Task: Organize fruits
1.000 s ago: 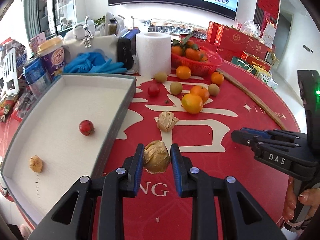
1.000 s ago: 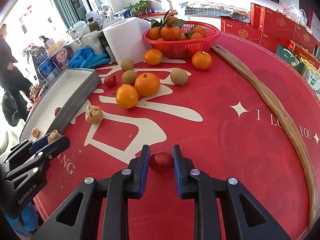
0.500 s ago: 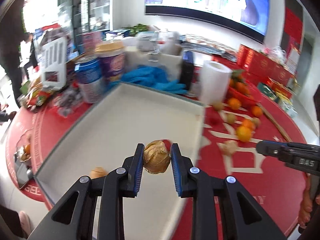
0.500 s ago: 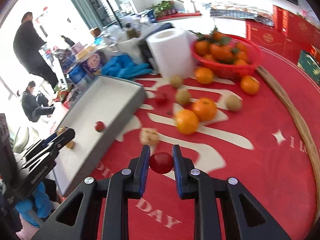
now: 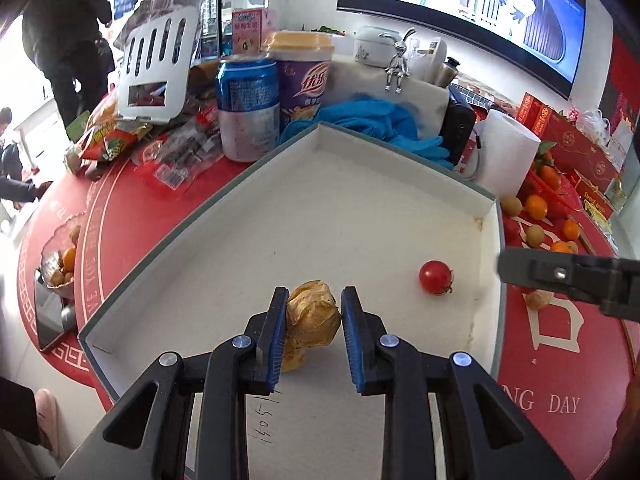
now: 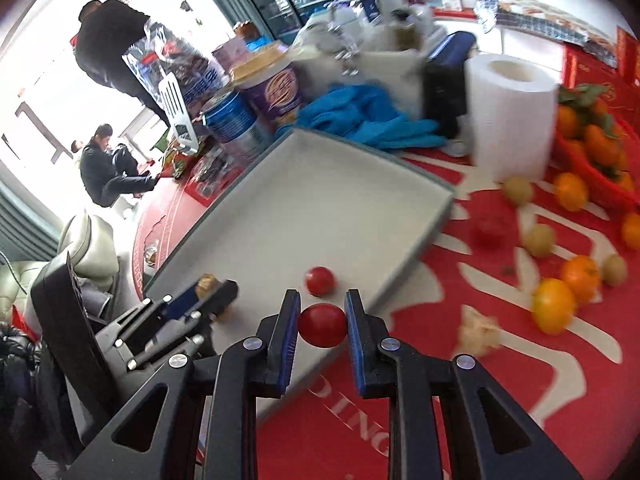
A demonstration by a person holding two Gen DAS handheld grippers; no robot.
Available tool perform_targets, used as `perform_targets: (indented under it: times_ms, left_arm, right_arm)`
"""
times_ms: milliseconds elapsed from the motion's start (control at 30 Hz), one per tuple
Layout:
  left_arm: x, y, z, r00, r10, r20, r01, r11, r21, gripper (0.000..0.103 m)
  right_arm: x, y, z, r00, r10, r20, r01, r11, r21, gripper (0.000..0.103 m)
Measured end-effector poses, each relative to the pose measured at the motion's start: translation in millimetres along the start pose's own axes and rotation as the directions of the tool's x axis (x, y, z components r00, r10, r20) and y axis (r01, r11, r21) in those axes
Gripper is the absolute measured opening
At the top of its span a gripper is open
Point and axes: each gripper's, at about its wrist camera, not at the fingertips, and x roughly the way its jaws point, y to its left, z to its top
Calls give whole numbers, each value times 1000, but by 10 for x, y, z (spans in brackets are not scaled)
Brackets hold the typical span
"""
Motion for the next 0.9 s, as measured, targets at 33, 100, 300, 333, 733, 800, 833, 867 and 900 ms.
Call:
perform_targets:
  times_ms: [33,100,300,333,733,800,833,867,900]
  left_arm:
    - [8,2,-1,1000,-1,-2,1,1000,0,29]
    - [14,-6,-1,1000,2,1,-2,1000,5,30]
    - [41,-40,6,1000,15,-7,-15,1000,11,48]
    - [33,-52,7,1000,19,-5,-19,1000,11,62]
    - [-502,-1020,113,978,-203,-42,207,947,246,82]
    - [-483,-1397,72,967,-238,-91,254,921,296,83]
    - [-442,-1626,33,963,-244,-114,268,909,318,83]
    - [-405,-1801,-4,961,-246,-128,275,902,334,83]
    - [-339,-2062,-63,959,-244,-142,280,888,364,83]
  right_arm:
    - [47,14,22,1000,1,-5,-1,1000,3,24]
    - [104,30,59,1000,3,-9,-3,1000,7,24]
    - [219,16,125,1000,13,-22,-12,1000,19,24]
    - [230,7,129,1000,15,-27,-15,1000,22,27]
    - [-754,-890,-292,954,-259,153,225,952,209,103]
    - [-937,-1197,-517,920,-362,152,317,913,256,103]
    - [-1016,-1347,-644,899,-414,142,366,889,276,103]
    - [-1093,-1503,-785,876,-467,122,416,858,302,103]
    - [-1159,-1659,-934,854,-510,101,455,827,330,103]
